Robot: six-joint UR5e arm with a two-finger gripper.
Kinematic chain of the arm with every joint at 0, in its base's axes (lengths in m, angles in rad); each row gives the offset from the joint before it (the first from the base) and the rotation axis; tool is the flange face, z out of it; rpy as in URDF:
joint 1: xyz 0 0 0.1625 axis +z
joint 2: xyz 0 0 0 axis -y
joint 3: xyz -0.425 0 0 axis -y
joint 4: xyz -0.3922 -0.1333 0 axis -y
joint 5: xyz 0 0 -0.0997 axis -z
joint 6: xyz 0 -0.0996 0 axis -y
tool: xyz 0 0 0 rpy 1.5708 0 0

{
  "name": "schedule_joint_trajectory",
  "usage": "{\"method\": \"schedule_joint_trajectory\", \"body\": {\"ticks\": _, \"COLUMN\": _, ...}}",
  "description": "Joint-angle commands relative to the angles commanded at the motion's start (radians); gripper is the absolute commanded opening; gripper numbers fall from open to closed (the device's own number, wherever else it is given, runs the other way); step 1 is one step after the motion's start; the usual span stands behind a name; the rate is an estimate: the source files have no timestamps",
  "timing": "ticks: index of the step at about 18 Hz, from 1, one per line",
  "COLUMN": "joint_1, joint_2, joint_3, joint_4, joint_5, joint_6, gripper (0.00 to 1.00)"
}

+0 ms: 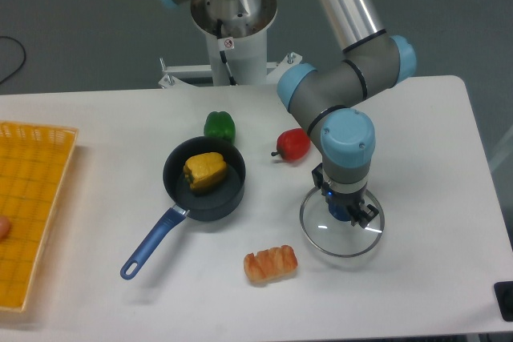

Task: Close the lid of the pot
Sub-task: 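Hold the glass lid by its knob with the gripper above the table, then carry the glass lid over to the dark blue saucepan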

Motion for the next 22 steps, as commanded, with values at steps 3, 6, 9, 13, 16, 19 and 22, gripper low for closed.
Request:
{"method": "schedule_joint_trajectory", "body": {"ticks": 3, "joint_1": 0.002, "joint_2": 0.008, "joint_3": 0.003, "joint_4": 0.0, "joint_5": 0.0, "joint_6": 0.0, "gripper": 0.58}}
{"method": "schedule_joint_trajectory", "body": {"ticks": 6, "joint_1": 0.002, "joint_2": 0.015, "joint_3": 0.002, "joint_4": -0.003, "joint_5": 0.002, "joint_6": 0.003, "gripper": 0.58}}
{"method": "schedule_joint_trajectory", "body": {"ticks": 9, "joint_1": -0.003, "joint_2": 0.021, "joint_3": 0.002, "joint_4": -0.005, "joint_5": 0.002, "joint_6": 0.0, "gripper": 0.58}}
{"method": "schedule_joint_trajectory", "body": {"ticks": 13, "joint_1": -0.018, "joint_2": 0.058, "joint_3": 0.002, "joint_4": -0.057, "joint_5": 0.002, "joint_6": -0.003, "gripper": 0.58}}
{"method": "schedule_joint_trajectory", "body": {"ticks": 16, "joint_1": -0.041, "joint_2": 0.083, "joint_3": 0.002, "joint_4": -0.086, "joint_5": -0.002, "joint_6": -0.034, "gripper": 0.58}}
{"method": "schedule_joint_trajectory", "body": {"ticks": 19, "joint_1": -0.063, "joint_2": 0.086, "joint_3": 0.002, "joint_4": -0.1, "joint_5": -0.002, "joint_6": -0.058, "gripper": 0.58}}
{"method": "schedule_joint_trajectory", "body": {"ticks": 22, "joint_1": -0.09, "joint_2": 0.087, "joint_3": 0.002, "joint_4": -0.123, "joint_5": -0.002, "joint_6": -0.095, "gripper": 0.58}}
